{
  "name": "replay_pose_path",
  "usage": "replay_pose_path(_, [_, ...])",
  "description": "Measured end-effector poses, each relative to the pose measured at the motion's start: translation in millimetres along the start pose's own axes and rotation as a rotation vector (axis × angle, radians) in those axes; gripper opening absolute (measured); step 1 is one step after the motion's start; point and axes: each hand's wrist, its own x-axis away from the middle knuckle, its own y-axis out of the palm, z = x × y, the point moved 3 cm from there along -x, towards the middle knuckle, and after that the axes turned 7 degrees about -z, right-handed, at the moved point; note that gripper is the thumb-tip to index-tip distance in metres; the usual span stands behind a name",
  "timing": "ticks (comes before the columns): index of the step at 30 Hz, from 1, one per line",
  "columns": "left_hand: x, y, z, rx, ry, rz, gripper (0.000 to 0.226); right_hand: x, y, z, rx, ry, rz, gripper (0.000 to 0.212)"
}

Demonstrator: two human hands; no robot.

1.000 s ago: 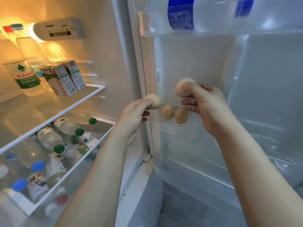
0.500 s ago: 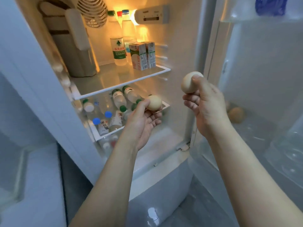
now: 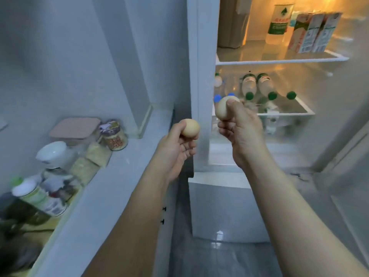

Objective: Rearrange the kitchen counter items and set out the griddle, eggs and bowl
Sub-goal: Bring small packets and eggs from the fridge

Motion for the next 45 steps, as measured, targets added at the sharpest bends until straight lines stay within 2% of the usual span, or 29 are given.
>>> replay_pose_path(2, [20.3,-23.8,7.8,0.017,0.026,0.058,0.032,8.9,22.9,11.9,0.005,0.034,-0.056,0.031])
replay_pose_path(6, [73.4,-75.8,24.0,0.028,0.09,0.202,0.034,38.6,76.9,34.4,0.022,0.09,-0.186,0.016])
replay_pose_path(9, [121.5,-113.8,33.1,0.023,0.126,0.324,0.033,72.6,117.5,50.4,0.036,0.149,-0.292,0.021])
replay_pose_path(15, [237.9,-173.6,41.6,0.051,0.189,0.5,0.036,168.0,187.6,74.0,0.036,0.282,-0.508,0.029])
replay_pose_path(20, [341.1,-216.7,36.2,0.082,0.251,0.605,0.037,264.2,233.3,84.1,0.013,0.324,-0.673,0.019])
replay_pose_path(24, [436.5,-242.4,25.1,0.11,0.286,0.713,0.037,350.6,262.5,96.8,0.027,0.376,-0.795,0.023])
replay_pose_path(31, [583.3,-258.5,-6.2,0.167,0.313,0.931,0.033,480.9,291.1,116.6,0.033,0.496,-0.984,0.024])
replay_pose_path(37, [710.9,-256.0,-34.8,0.237,0.369,1.241,0.039,595.7,317.1,118.1,0.076,0.612,-1.281,0.029])
replay_pose_path(41, [783.2,-238.8,-56.9,0.306,0.423,1.413,0.037,668.2,321.2,120.2,0.108,0.704,-1.466,0.024])
replay_pose_path(45, [848.4,-212.8,-80.4,0.364,0.497,1.574,0.033,737.3,313.5,124.7,0.154,0.745,-1.637,0.027])
